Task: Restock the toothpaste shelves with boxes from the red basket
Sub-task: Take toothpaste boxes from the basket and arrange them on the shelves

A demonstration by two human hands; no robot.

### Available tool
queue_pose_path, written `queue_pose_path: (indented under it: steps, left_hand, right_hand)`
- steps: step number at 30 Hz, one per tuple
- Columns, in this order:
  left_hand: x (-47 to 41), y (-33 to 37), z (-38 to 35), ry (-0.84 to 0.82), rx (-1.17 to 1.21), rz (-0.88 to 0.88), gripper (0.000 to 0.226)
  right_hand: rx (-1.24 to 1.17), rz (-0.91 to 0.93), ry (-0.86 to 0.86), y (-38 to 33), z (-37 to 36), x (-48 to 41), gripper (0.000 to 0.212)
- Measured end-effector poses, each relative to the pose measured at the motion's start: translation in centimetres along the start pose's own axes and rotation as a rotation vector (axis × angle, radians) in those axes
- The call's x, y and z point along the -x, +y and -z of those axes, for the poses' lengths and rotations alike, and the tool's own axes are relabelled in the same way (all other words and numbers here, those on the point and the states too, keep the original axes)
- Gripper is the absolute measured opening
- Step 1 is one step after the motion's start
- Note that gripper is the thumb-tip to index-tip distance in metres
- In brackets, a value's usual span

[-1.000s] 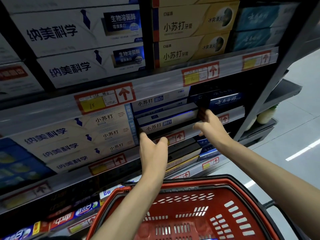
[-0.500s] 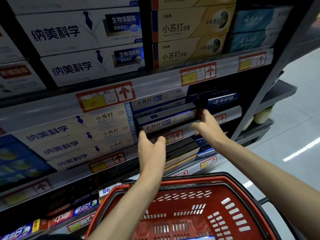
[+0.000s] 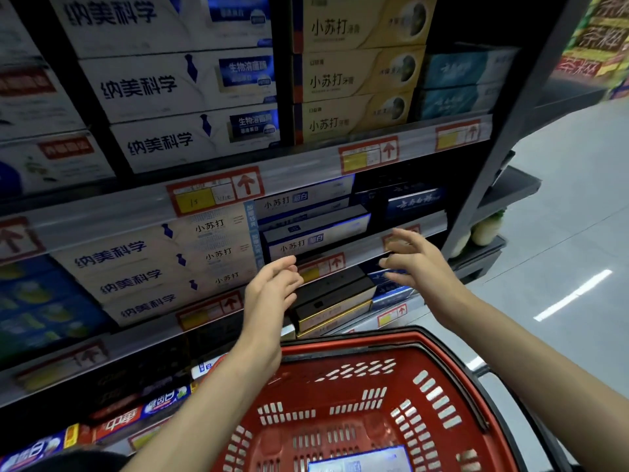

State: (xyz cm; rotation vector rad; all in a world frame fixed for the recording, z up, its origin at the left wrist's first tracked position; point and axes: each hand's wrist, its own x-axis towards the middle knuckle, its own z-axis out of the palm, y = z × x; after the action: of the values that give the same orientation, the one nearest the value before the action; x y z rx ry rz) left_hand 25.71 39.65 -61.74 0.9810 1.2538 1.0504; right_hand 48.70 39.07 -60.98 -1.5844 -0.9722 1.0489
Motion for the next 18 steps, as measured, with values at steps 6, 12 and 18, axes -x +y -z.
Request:
queue_pose_path:
  steps: [6, 12, 18]
  left_hand:
    - [2.3, 0.2, 1.2, -0.04, 0.239, 0.083, 0.03]
    - [4.8, -0.8, 1.8, -0.069, 0.328, 0.133, 0.032]
    - [5.5, -1.6, 1.6, -0.104, 0.318, 0.143, 0.033]
  right_hand:
    - [-0.2, -0.008, -0.02, -1.4, 1.4, 5.9, 0.052]
    - [-0.302, -0.033, -0.045, 0.7, 2.3, 11.1, 0.052]
    - [-0.393, -0.108, 0.014, 1.7, 4.1, 12.9, 0.036]
